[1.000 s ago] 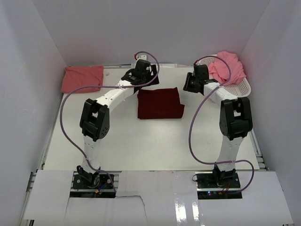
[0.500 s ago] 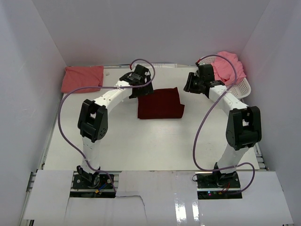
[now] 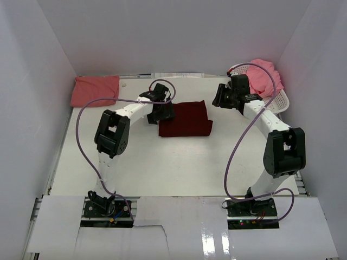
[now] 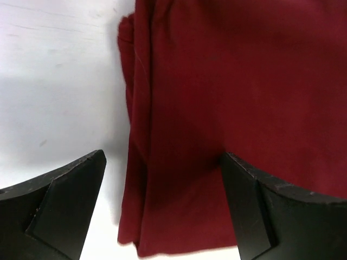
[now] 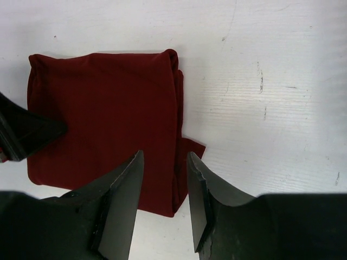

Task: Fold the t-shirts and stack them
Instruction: Smooth out wrinkles on the folded tshirt, then put the neatly folded tshirt into the corner of the board with the left arm

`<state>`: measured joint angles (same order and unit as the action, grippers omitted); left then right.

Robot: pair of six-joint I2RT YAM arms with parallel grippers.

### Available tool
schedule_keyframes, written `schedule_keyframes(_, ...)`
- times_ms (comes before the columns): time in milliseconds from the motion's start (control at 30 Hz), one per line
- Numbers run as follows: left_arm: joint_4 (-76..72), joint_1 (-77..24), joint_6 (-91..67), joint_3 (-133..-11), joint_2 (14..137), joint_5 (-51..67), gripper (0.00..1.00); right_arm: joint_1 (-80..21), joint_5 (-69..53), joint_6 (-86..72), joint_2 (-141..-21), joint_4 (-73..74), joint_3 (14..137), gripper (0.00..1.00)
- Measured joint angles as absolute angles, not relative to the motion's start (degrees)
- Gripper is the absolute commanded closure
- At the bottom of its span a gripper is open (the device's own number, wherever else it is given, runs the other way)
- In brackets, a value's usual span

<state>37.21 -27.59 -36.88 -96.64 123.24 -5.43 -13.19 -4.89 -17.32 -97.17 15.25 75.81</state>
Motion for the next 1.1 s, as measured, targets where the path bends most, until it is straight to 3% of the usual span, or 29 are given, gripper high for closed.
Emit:
schedule_keyframes(100,37.21,-27.35,-36.67,-99.59,125.84,-2.39,0.02,-13.19,-4.93,-17.3,-96.23,15.35,75.11,0.56)
schedule_keyframes(200,37.17,-27.31,-36.27,-103.28,128.68,0.69,0.16,-13.19,-5.02,-17.3,-95.92,15.49,75.07,0.56)
schedule_keyframes(400,39.38,-26.98,-34.83,-109.73,132.99,3.66,0.32,-13.19,-5.15,-17.3,-95.39,15.57,74.17,0.56)
schedule_keyframes(467,41.06,-27.03,-33.8,-112.27,134.54,3.16,0.54,-13.19,-5.3,-17.3,-95.22,15.73,74.08,0.56)
schedule_keyframes(500,41.5,-27.07,-33.54,-112.77,134.91,2.76,0.54,-13.19,-5.37,-17.3,-95.18,15.7,74.06,0.56)
schedule_keyframes(533,41.71,-27.11,-33.08,-112.64,135.02,2.22,0.64,-13.19,-5.52,-17.34,-95.07,15.68,74.04,0.56)
schedule_keyframes(567,41.76,-27.11,-32.91,-112.6,135.11,1.93,0.94,-13.19,-5.72,-17.34,-94.96,15.66,74.0,0.56)
schedule_keyframes(600,41.69,-27.09,-33.17,-112.46,135.24,2.17,1.0,-13.19,-5.96,-17.37,-94.85,15.62,73.91,0.56)
schedule_keyframes(867,46.68,-22.15,-31.48,-121.62,140.27,8.95,1.0,-13.19,-7.75,-17.56,-94.59,15.25,73.21,0.56)
schedule_keyframes(1100,50.3,-7.18,-26.94,-133.05,145.08,10.79,1.0,-13.19,-9.04,-17.56,-94.08,14.85,71.5,0.56)
